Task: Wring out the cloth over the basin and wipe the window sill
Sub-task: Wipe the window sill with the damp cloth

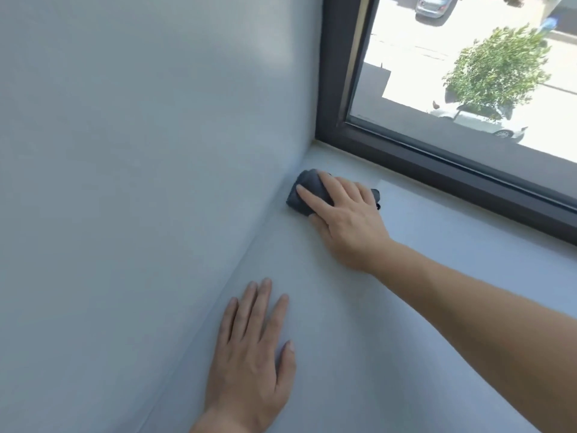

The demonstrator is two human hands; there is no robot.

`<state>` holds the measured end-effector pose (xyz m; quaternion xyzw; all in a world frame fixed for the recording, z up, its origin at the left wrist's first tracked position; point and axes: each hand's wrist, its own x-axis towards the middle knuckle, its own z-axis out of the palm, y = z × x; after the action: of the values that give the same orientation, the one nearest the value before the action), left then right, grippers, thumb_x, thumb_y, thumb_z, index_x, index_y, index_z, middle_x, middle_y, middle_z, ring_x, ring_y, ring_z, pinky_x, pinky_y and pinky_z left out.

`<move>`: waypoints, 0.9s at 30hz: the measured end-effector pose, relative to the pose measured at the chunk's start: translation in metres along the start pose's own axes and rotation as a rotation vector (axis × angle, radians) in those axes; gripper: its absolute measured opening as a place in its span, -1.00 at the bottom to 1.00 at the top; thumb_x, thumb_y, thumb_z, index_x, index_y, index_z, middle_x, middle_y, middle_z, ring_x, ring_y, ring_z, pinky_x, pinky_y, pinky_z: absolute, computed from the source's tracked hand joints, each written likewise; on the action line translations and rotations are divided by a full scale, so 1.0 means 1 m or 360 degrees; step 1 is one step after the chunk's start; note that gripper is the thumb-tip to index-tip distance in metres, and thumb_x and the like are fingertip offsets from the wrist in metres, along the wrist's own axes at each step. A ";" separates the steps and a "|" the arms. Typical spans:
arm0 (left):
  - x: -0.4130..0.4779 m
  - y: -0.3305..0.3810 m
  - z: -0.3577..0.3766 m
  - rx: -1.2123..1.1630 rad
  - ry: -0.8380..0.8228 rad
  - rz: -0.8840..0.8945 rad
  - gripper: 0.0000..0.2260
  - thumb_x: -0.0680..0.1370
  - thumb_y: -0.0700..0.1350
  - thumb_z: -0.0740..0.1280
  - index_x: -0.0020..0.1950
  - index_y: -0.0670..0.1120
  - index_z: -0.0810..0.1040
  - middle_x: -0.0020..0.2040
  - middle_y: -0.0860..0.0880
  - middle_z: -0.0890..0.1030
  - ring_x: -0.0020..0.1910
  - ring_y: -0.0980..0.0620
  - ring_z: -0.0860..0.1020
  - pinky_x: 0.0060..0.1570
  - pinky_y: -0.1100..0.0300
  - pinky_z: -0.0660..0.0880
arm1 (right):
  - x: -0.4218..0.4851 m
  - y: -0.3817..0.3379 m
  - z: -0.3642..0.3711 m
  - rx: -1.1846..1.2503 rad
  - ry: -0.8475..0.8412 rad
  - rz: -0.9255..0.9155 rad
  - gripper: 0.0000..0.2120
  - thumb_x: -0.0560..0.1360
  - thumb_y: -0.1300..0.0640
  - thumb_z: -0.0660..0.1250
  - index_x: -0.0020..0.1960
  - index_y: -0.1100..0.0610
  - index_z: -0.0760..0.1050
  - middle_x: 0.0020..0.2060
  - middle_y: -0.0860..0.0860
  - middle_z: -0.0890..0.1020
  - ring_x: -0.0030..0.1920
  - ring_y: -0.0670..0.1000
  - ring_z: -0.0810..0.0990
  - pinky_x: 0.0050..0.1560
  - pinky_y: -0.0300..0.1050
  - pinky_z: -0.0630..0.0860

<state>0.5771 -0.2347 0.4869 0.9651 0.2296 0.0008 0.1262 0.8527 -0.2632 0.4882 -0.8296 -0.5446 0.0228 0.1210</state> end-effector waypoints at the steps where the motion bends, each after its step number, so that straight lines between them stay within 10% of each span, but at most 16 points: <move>1: 0.000 0.000 -0.001 0.0000 0.0002 -0.0002 -0.43 0.53 0.06 0.18 0.52 -0.11 0.35 0.59 -0.13 0.20 0.58 -0.13 0.15 0.44 -0.18 0.19 | -0.001 0.009 -0.004 -0.0020 -0.0059 -0.0103 -0.55 0.62 -0.04 0.07 0.50 -0.10 0.30 0.48 0.08 0.31 0.38 0.17 0.31 0.33 0.09 0.19; 7: 0.000 0.000 0.000 0.0025 -0.0009 -0.0006 -0.42 0.53 0.06 0.18 0.53 -0.10 0.34 0.60 -0.13 0.18 0.58 -0.13 0.13 0.46 -0.20 0.17 | 0.028 0.002 -0.002 0.0047 -0.0024 0.0361 -0.52 0.64 0.03 0.09 0.56 -0.08 0.19 0.52 0.09 0.22 0.44 0.19 0.21 0.38 0.12 0.12; 11: -0.001 0.001 0.000 0.0015 -0.0009 -0.0019 -0.42 0.53 0.07 0.18 0.53 -0.10 0.34 0.59 -0.13 0.19 0.58 -0.14 0.15 0.45 -0.20 0.19 | 0.002 0.001 -0.004 0.0032 -0.0114 -0.0119 -0.54 0.63 0.02 0.09 0.53 -0.10 0.25 0.49 0.05 0.28 0.37 0.17 0.28 0.32 0.11 0.22; 16: -0.002 0.002 0.002 0.0019 -0.0025 -0.0060 -0.43 0.54 0.07 0.15 0.53 -0.08 0.33 0.60 -0.13 0.18 0.59 -0.12 0.12 0.47 -0.21 0.17 | 0.028 -0.007 0.002 0.0054 0.0037 0.0536 -0.53 0.64 0.03 0.07 0.55 -0.08 0.20 0.50 0.07 0.25 0.41 0.19 0.24 0.37 0.07 0.12; 21: -0.004 0.002 0.003 0.0017 -0.0023 -0.0070 -0.43 0.54 0.08 0.14 0.54 -0.07 0.31 0.60 -0.12 0.17 0.59 -0.11 0.11 0.49 -0.18 0.14 | -0.012 -0.003 -0.004 0.0023 -0.0127 -0.0107 -0.53 0.62 0.01 0.08 0.53 -0.13 0.25 0.48 0.02 0.30 0.38 0.15 0.29 0.35 0.10 0.21; 25: -0.004 0.002 0.006 0.0016 -0.0027 -0.0066 -0.43 0.54 0.09 0.13 0.54 -0.06 0.31 0.61 -0.12 0.16 0.59 -0.10 0.09 0.51 -0.16 0.10 | 0.008 0.010 -0.004 0.0009 0.0025 0.0599 -0.53 0.66 0.03 0.07 0.56 -0.10 0.18 0.49 0.05 0.26 0.43 0.19 0.23 0.41 0.09 0.11; 27: -0.005 0.003 0.006 0.0015 -0.0031 -0.0073 -0.43 0.54 0.09 0.12 0.54 -0.06 0.31 0.60 -0.12 0.16 0.59 -0.09 0.09 0.51 -0.16 0.10 | -0.007 -0.015 0.002 0.0034 0.0022 0.0425 -0.54 0.65 0.03 0.09 0.54 -0.10 0.22 0.47 0.05 0.28 0.40 0.17 0.25 0.39 0.09 0.12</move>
<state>0.5742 -0.2405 0.4821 0.9601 0.2504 -0.0127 0.1240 0.8363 -0.2636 0.4891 -0.8936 -0.4281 0.0387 0.1295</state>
